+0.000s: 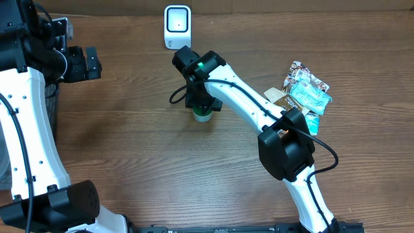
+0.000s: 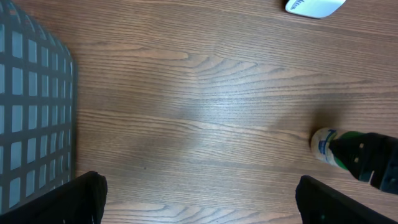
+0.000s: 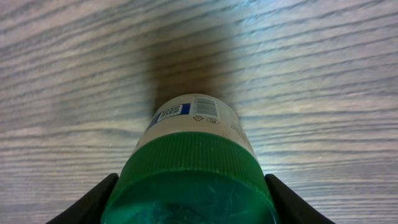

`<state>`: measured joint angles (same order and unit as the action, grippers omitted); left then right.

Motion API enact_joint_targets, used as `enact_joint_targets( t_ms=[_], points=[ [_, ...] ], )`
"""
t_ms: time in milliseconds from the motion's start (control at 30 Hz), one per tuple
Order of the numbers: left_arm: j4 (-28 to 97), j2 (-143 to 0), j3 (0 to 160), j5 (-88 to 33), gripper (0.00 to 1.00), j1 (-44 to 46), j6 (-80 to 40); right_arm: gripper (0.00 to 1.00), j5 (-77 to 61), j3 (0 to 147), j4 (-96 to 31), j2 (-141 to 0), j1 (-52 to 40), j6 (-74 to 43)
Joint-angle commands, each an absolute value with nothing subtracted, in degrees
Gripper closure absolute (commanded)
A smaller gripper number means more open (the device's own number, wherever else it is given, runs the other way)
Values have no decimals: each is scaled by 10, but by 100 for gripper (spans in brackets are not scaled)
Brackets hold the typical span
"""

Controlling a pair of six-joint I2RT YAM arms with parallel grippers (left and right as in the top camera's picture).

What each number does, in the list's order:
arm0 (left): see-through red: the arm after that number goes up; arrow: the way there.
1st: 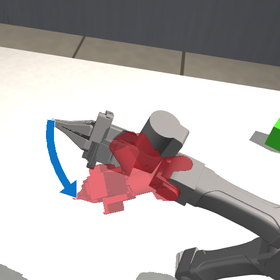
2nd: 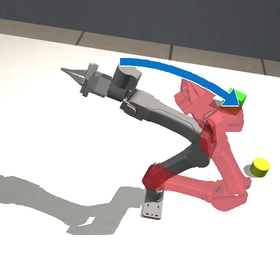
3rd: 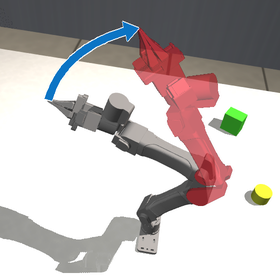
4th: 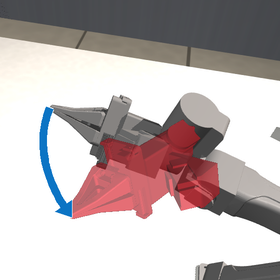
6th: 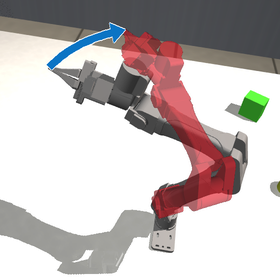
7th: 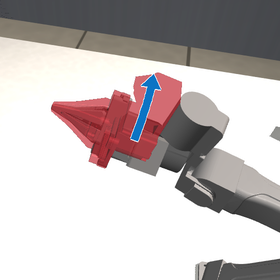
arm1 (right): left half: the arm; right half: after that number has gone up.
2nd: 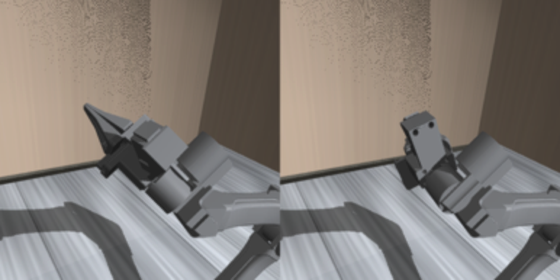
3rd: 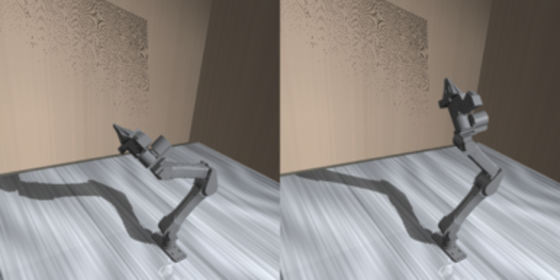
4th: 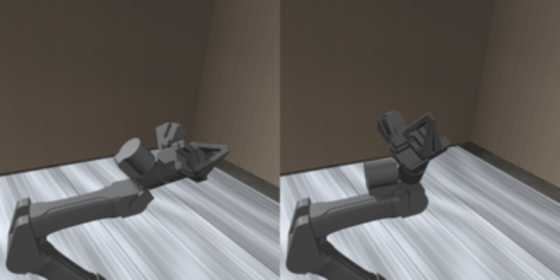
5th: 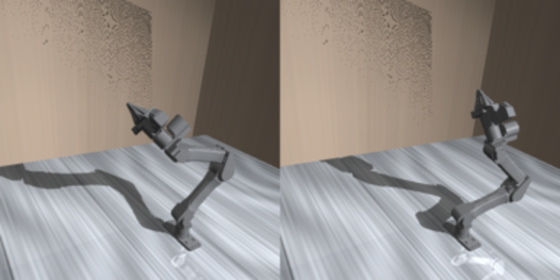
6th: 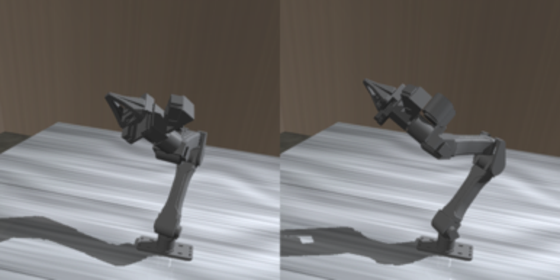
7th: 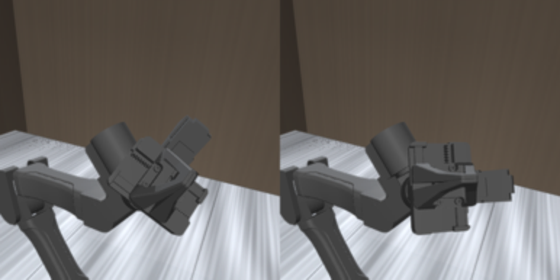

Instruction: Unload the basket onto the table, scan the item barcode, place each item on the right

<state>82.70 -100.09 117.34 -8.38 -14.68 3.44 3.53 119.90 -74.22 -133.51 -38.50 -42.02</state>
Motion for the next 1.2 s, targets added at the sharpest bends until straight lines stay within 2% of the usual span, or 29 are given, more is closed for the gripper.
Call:
enact_joint_targets(
  t_ms=[0, 200, 333, 567, 833, 933, 1067, 1167],
  points=[
    [825, -1001, 1171, -88, 0, -147, 47, 54, 57, 1201, -743, -1338, -371, -411],
    [825, -1001, 1171, -88, 1, -147, 47, 55, 58, 1210, -764, -1338, -370, -411],
    [825, -1001, 1171, -88, 1, -147, 47, 52, 59, 1224, -775, -1338, -370, -390],
    [825, -1001, 1171, -88, 1, -147, 47, 53, 46, 1237, -771, -1338, -385, -139],
    [825, -1001, 1171, -88, 1, -147, 47, 52, 23, 1239, -764, -1338, -396, 17],
    [825, -1001, 1171, -88, 0, -147, 47, 47, -37, 1239, -763, -1338, -396, 93],
    [825, -1001, 1171, -88, 1, -147, 47, 45, -102, 1239, -763, -1338, -396, 253],
    [825, -1001, 1171, -88, 0, -147, 47, 48, -111, 1239, -766, -1338, -397, 387]
  ],
)
